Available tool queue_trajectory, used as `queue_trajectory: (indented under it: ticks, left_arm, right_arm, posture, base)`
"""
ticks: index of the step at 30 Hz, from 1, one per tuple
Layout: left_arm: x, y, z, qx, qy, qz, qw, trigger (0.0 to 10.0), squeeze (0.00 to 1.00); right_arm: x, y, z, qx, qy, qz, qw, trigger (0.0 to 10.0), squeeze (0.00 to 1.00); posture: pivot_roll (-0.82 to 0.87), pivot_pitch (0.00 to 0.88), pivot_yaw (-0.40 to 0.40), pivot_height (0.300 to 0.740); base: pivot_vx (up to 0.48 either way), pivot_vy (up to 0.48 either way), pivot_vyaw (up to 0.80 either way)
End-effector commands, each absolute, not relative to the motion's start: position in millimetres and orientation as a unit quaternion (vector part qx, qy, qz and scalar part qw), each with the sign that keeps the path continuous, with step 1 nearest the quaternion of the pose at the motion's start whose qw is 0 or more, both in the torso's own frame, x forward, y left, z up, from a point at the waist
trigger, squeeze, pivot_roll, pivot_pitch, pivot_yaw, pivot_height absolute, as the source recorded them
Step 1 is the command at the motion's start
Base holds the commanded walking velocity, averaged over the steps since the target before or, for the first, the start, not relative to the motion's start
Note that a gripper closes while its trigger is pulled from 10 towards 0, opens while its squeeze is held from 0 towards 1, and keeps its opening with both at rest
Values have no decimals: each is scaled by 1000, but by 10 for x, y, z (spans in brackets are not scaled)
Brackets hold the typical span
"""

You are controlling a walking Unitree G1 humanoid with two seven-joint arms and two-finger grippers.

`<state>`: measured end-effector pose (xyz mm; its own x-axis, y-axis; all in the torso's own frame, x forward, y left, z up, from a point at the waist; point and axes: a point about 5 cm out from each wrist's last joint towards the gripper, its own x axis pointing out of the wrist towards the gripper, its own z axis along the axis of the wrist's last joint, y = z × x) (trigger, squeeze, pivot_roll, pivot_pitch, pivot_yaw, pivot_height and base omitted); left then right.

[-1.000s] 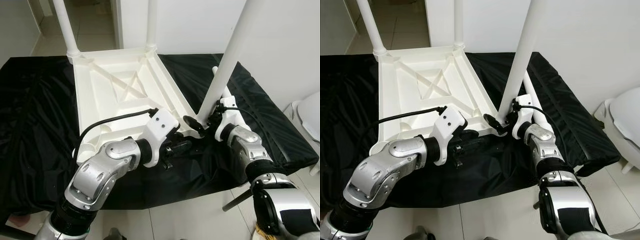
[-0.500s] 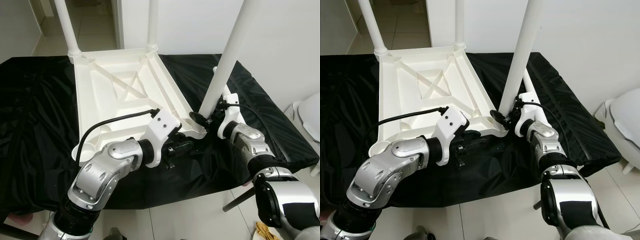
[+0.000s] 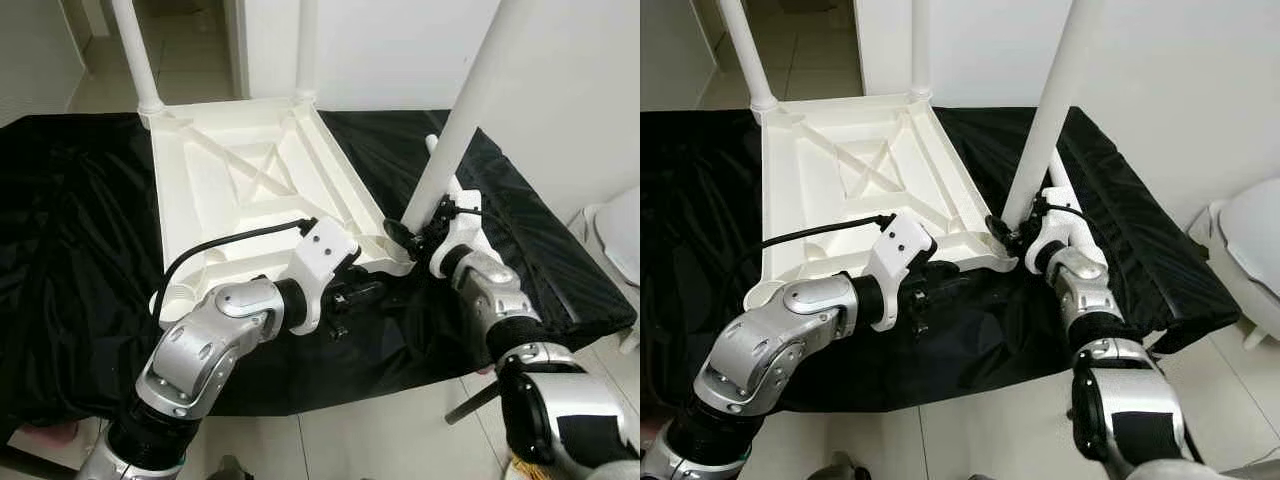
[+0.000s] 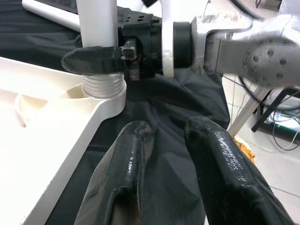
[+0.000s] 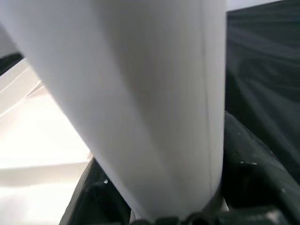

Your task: Building children table

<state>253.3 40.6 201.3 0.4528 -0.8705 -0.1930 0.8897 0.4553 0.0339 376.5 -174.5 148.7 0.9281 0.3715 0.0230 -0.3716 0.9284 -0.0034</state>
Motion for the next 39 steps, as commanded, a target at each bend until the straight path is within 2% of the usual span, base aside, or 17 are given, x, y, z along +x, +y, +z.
queue_trajectory:
  ticks: [1, 10, 12, 17, 21, 25, 32, 33, 34, 38, 39]
  left_arm:
    - [2558, 422, 2006, 68, 75, -500, 860, 10000, 0]
    - [2547, 424, 1998, 70, 77, -504, 857, 10000, 0]
    - [2550, 413, 1996, 69, 77, -506, 857, 10000, 0]
    - [2567, 398, 1996, 67, 75, -504, 858, 10000, 0]
    - [2574, 394, 1997, 67, 74, -502, 859, 10000, 0]
    - [2596, 401, 2008, 65, 70, -493, 865, 10000, 0]
    - [2658, 473, 2009, 66, 67, -468, 878, 10000, 0]
    - [2678, 501, 2012, 68, 66, -462, 882, 10000, 0]
    - [2694, 525, 2020, 71, 65, -458, 884, 10000, 0]
    - [2709, 548, 2031, 73, 63, -455, 885, 10000, 0]
    - [2709, 553, 2034, 73, 62, -455, 886, 10000, 0]
  right_arm:
    - [3750, -1802, 1443, 27, -5, 157, 987, 0, 0]
    - [3682, -1629, 1407, 43, -17, 84, 995, 0, 0]
    - [3651, -1456, 1418, 39, -19, 34, 999, 0, 0]
    - [3610, -1245, 1452, 34, -16, -21, 999, 0, 0]
    - [3601, -1176, 1445, 39, -6, -33, 999, 0, 0]
    - [3541, -991, 1484, 49, -3, -33, 998, 0, 0]
    - [3482, -923, 1526, 51, -2, -28, 998, 0, 0]
    - [3474, -930, 1523, 49, 0, -30, 998, 4039, 0]
    - [3471, -946, 1519, 47, 0, -35, 998, 10000, 0]
    - [3461, -955, 1519, 50, 5, -39, 998, 10000, 0]
    - [3458, -964, 1533, 40, -1, -37, 998, 10000, 275]
  posture:
    - [-33, 56, -40, 740]
    - [-41, 63, -36, 740]
    - [-51, 63, -30, 740]
    - [-55, 59, -31, 740]
    - [-55, 59, -31, 740]
    - [-49, 51, -41, 740]
    - [-45, 44, -50, 740]
    - [-42, 41, -53, 740]
    - [-42, 41, -52, 740]
    - [-39, 39, -53, 740]
    - [-38, 36, -53, 740]
  base:
    - [0, 0, 0]
    - [0, 0, 0]
    - [0, 0, 0]
    - [0, 0, 0]
    - [0, 0, 0]
    - [0, 0, 0]
    - [0, 0, 0]
    - [0, 0, 0]
    - [0, 0, 0]
    - [0, 0, 0]
    - [0, 0, 0]
